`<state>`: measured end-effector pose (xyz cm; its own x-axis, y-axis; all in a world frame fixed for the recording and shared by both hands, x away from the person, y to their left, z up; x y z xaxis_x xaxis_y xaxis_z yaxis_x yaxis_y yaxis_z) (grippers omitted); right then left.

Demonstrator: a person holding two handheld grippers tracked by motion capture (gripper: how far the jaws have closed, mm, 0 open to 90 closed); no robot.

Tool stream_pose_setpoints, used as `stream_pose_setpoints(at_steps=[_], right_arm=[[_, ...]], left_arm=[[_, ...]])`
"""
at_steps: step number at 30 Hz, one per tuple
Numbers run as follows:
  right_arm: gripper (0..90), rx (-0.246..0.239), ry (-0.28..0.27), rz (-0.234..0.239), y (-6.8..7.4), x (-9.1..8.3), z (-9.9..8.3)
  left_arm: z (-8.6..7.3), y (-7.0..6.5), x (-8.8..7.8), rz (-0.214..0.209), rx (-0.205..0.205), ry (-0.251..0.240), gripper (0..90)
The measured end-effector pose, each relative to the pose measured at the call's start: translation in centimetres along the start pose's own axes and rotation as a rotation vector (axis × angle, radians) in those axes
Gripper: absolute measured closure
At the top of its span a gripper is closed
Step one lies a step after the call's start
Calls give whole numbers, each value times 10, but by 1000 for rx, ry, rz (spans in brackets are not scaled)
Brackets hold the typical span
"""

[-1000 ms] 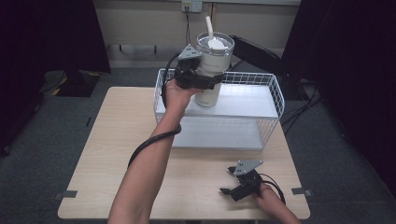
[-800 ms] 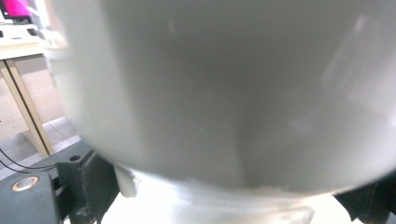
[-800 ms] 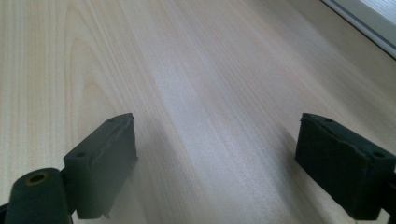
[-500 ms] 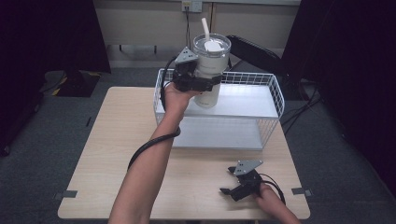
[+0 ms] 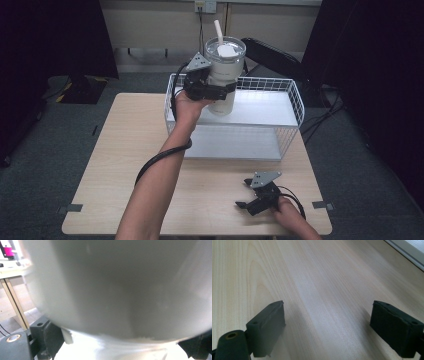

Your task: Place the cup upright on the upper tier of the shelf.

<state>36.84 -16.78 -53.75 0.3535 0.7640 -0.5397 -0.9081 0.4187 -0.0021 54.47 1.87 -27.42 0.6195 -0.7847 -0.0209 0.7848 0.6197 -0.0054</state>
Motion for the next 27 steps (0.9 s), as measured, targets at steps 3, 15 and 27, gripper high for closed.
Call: stream_pose_setpoints(at_steps=[3, 15, 27], right_arm=[[119, 1, 0, 0, 0, 0, 0], [119, 1, 0, 0, 0, 0, 0], [119, 0, 0, 0, 0, 0, 0]], left_arm=[[0, 0, 0, 5, 3, 8, 91], [-4, -1, -2, 17, -2, -6, 91], [-12, 0, -9, 15, -34, 15, 83]])
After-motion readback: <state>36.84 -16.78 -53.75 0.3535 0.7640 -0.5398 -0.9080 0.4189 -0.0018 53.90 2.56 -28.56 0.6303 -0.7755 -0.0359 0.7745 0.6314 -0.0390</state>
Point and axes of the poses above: each handheld gripper's, and its own axes: x roughly forward along the jaws, z roughly out of its top, y roughly to its left, the point moved 5 cm from there along x, roughly forward along the jaws, and after that the axes turned 10 degrees about -y, right-handed, at the moved point
